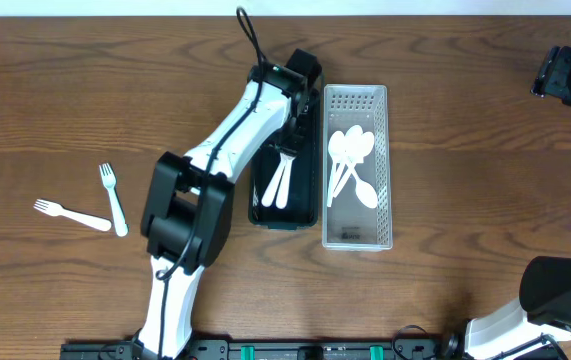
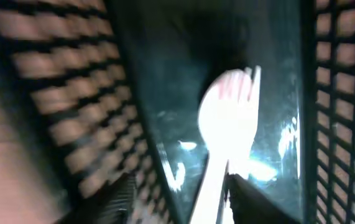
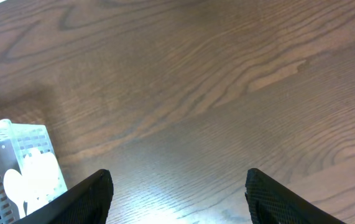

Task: Pack container
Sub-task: 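Carry the fork over the black tray and lower it in, then move the left gripper back left and grasp a second white fork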

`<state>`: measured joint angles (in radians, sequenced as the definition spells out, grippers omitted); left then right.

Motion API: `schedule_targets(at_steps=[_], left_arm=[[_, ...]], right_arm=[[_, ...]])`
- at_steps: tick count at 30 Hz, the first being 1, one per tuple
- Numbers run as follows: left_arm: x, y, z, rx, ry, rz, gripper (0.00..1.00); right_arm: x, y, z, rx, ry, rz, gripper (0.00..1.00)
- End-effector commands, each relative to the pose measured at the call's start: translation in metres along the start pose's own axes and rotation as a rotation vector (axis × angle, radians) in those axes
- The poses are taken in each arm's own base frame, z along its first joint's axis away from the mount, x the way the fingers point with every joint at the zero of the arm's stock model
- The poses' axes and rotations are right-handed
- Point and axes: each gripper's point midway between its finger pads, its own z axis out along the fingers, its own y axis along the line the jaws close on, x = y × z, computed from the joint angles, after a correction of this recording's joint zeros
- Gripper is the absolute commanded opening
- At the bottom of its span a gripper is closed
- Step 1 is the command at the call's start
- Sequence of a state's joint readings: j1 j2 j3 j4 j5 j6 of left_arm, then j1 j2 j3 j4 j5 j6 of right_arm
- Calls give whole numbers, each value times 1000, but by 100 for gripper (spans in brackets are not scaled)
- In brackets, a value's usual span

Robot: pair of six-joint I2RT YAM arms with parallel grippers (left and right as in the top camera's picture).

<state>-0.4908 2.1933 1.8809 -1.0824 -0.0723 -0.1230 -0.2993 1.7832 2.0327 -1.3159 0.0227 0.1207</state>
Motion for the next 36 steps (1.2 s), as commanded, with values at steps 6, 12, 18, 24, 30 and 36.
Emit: schedule_targets(at_steps=[6, 12, 18, 24, 30, 36], left_arm=[[-4, 105, -184, -76, -403, -189, 63], [79, 228, -228, -132, -411, -755, 64], [177, 311, -204, -218, -242, -1334, 68], [227, 342, -148, -255, -110, -1507, 72], [252, 337, -76, -219, -14, -1565, 76], [268, 331, -19, -216, -4, -1592, 79]], right_arm=[[-1, -4, -9, 6, -22, -7, 72], [-1, -4, -9, 5, -22, -7, 72], [-1, -4, -9, 5, -22, -7, 72], [-1, -4, -9, 5, -20, -7, 72], [0, -4, -9, 5, -15, -6, 72], [4, -5, -9, 7, 0, -7, 72]])
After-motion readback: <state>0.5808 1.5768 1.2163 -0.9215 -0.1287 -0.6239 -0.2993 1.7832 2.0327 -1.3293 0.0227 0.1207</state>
